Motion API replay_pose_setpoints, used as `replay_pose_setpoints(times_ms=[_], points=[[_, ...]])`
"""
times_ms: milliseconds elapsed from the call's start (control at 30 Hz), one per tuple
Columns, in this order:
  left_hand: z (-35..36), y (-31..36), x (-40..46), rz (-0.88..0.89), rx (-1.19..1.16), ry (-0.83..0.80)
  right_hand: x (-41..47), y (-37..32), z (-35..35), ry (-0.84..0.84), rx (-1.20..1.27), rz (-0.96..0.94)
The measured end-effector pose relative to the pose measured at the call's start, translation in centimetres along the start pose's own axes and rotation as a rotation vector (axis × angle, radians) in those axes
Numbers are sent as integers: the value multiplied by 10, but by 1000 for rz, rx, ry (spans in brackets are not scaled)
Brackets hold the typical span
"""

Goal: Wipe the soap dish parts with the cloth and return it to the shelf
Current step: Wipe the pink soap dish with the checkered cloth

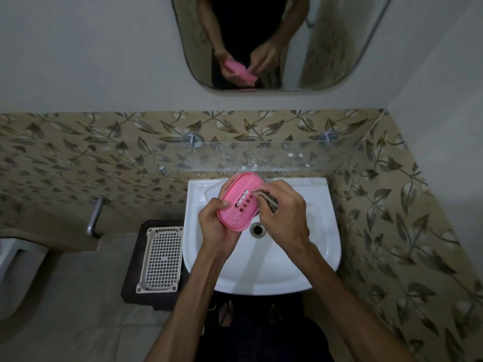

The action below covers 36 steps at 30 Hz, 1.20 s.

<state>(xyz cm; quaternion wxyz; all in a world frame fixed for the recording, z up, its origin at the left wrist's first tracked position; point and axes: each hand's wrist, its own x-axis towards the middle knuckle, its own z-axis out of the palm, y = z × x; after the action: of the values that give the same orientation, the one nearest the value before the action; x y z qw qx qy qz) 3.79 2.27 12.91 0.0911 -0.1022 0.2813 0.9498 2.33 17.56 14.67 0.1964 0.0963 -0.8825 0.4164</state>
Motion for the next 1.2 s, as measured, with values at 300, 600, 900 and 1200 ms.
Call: replay_pose_setpoints(times_ms=[300,600,900,1200], points=[[1,-4,-2,36,90,-10,-5,4,-5,56,41,-53],[6,-10,-3,59,137,2,-6,5,-8,91,86,-10],[14,-12,2,68,12,47,-31,-1,-2,-64,111,-165],[15,-11,5,42,-46,36,-32,-6,-4,-81,128,-173]])
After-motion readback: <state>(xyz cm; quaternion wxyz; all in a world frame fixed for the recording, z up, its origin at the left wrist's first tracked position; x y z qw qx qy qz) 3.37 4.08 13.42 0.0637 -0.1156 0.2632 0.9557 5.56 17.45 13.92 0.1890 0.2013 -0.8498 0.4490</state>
